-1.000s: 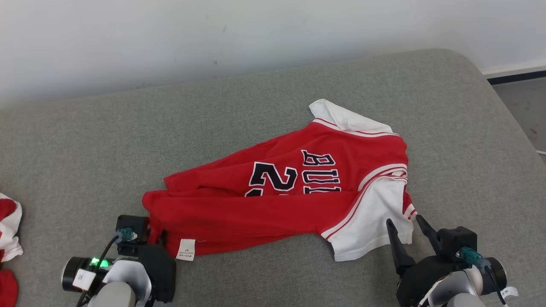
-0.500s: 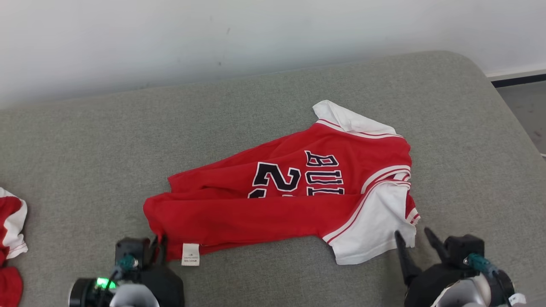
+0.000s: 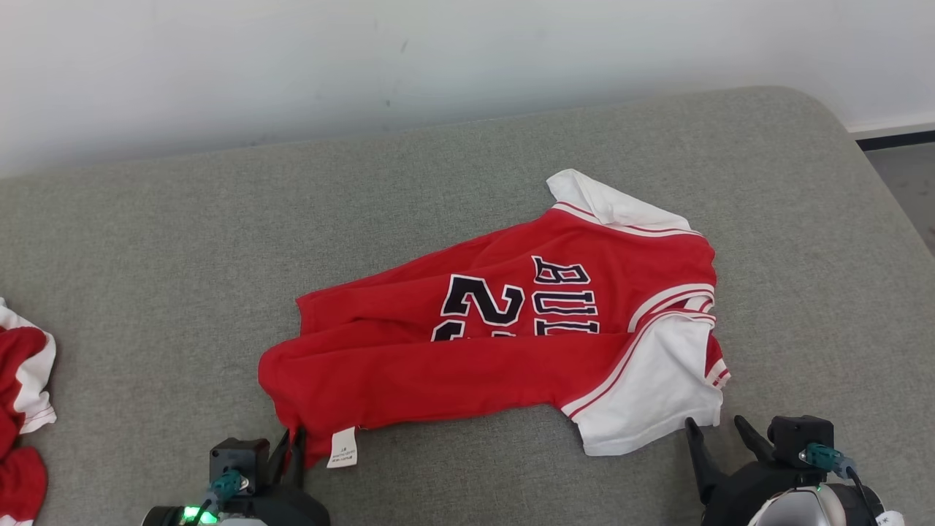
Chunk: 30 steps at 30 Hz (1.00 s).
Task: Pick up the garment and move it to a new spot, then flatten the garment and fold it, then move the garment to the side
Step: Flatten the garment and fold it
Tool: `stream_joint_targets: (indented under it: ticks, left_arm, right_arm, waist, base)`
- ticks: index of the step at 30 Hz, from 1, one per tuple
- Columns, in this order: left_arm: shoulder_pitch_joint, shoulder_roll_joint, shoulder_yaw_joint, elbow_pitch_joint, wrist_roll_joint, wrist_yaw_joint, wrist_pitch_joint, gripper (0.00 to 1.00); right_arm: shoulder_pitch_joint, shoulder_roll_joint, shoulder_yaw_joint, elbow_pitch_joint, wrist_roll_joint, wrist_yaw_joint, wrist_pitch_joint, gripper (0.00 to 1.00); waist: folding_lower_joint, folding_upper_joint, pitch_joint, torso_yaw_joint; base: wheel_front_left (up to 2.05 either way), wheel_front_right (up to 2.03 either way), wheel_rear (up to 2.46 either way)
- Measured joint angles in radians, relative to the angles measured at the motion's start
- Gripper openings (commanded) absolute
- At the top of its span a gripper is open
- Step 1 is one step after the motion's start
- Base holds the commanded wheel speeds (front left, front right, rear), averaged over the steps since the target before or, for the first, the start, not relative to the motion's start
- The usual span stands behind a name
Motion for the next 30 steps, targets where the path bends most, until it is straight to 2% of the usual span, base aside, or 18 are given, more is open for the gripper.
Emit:
stream_joint_targets:
  ticks: [14, 16, 17, 24, 27, 30]
  left_arm:
    - [-0.017, 0.01, -0.014, -0.018, -0.01, 0.002, 0.006, 0.0]
    - [-0.021, 0.011, -0.014, -0.018, -0.013, 0.001, 0.006, 0.0]
    - [-0.022, 0.012, -0.013, -0.018, -0.015, 0.001, 0.005, 0.0]
    - [-0.023, 0.009, -0.004, -0.027, -0.049, -0.002, -0.031, 0.0]
    - [-0.022, -0.004, 0.019, -0.063, -0.097, -0.019, -0.063, 0.0]
    - [-0.024, -0.014, 0.043, -0.117, -0.16, -0.037, -0.079, 0.0]
  right_arm:
    - [-0.108, -0.007, 0.065, 0.155, 0.009, 0.0, -0.055, 1.0]
    - [-0.121, -0.01, 0.085, 0.168, 0.013, 0.0, -0.068, 0.42]
    - [-0.124, -0.012, 0.097, 0.172, 0.016, 0.0, -0.079, 0.0]
    - [-0.119, -0.021, 0.14, 0.143, 0.045, 0.0, -0.122, 0.0]
    - [-0.097, -0.025, 0.156, 0.043, 0.086, 0.0, -0.138, 0.0]
    - [-0.087, -0.027, 0.163, -0.108, 0.193, 0.0, -0.137, 0.0]
  waist:
    - [0.0, 0.0, 0.019, -0.007]
    - [0.0, 0.0, 0.021, -0.008]
    - [0.0001, 0.0, 0.021, -0.009]
    - [0.0001, 0.0, 0.004, -0.011]
    - [0.0, 0.0, -0.008, -0.012]
    - [0.0, 0.0, -0.021, -0.014]
  base:
    - [0.0, 0.0, 0.0]
    - [0.0, 0.0, 0.0]
    - [0.0, 0.0, 0.0]
    - [0.0, 0.0, 0.0]
    - [0.0, 0.0, 0.0]
    - [0.0, 0.0, 0.0]
